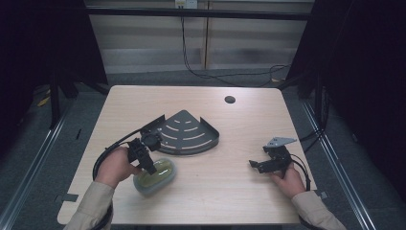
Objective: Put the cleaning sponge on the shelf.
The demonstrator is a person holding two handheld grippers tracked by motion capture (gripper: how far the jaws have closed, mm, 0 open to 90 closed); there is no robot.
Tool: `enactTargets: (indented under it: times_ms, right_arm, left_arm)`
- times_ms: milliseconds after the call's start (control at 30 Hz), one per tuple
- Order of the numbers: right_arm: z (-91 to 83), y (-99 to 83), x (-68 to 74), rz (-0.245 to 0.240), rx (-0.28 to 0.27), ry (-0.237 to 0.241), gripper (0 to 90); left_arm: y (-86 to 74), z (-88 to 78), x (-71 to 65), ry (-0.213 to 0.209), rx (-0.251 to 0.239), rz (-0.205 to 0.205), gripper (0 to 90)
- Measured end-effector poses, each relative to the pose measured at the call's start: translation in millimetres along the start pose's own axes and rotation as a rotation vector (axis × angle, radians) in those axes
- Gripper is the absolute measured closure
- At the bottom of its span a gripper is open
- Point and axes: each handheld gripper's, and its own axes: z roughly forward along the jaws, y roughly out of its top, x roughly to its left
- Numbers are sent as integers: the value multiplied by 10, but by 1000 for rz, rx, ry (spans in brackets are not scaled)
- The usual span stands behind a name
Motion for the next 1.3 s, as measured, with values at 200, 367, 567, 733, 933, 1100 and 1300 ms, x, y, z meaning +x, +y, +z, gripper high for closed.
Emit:
enactTargets:
  times_ms: [200, 367, 567, 733, 933, 1100, 1300]
  right_arm:
    - [0, 0, 0, 0, 0, 0, 109]
    - [0, 1, 2, 3, 0, 0, 109]
    - [2, 0, 0, -1, -3, -1, 109]
    - [2, 1, 0, 1, -2, -1, 109]
    - [1, 1, 0, 1, -2, -1, 109]
    - [2, 1, 0, 1, -2, -1, 109]
    - [2, 1, -1, -1, -2, -1, 109]
  left_arm:
    - [-1, -140, 56, -3, -8, -23, 716]
    - [4, -242, 121, -3, -21, -43, 716]
    - [38, -360, 204, 5, -36, -69, 716]
    - [58, -418, 261, -1, -46, -91, 716]
    - [80, -458, 347, -9, -51, -127, 715]
    - [98, -471, 392, -12, -63, -148, 715]
    - [120, -504, 446, -8, -62, -162, 716]
